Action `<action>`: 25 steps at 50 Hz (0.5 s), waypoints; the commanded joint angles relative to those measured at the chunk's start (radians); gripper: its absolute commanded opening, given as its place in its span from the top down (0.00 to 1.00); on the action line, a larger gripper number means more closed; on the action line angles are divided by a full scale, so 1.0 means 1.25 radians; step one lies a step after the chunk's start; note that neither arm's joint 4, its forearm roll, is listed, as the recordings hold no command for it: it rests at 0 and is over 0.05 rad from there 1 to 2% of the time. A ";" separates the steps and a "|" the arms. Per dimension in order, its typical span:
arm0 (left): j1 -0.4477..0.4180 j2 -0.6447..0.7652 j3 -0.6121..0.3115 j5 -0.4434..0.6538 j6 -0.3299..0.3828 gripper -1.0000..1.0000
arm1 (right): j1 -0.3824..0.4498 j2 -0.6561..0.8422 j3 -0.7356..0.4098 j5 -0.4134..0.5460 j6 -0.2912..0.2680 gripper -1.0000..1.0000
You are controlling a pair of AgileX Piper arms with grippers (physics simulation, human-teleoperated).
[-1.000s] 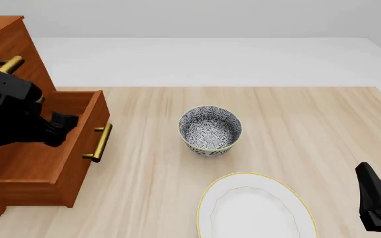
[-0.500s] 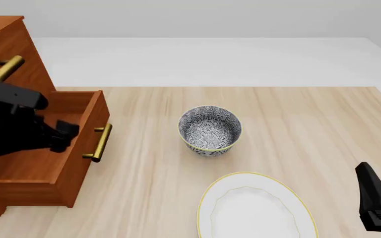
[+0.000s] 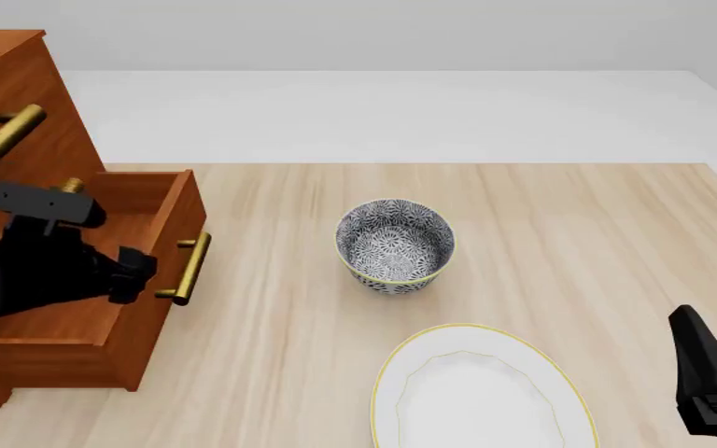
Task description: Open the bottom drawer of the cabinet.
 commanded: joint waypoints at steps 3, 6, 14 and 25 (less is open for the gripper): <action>0.009 0.028 0.023 -0.029 -0.018 0.00 | 0.000 0.000 0.000 0.000 0.000 0.00; 0.015 0.034 0.029 -0.037 -0.020 0.00 | 0.000 0.000 0.000 0.000 0.000 0.00; 0.013 0.050 0.039 -0.049 -0.034 0.00 | 0.000 0.000 0.000 0.000 0.000 0.00; 0.011 0.074 0.054 -0.079 -0.039 0.00 | 0.000 0.000 0.000 0.000 0.000 0.00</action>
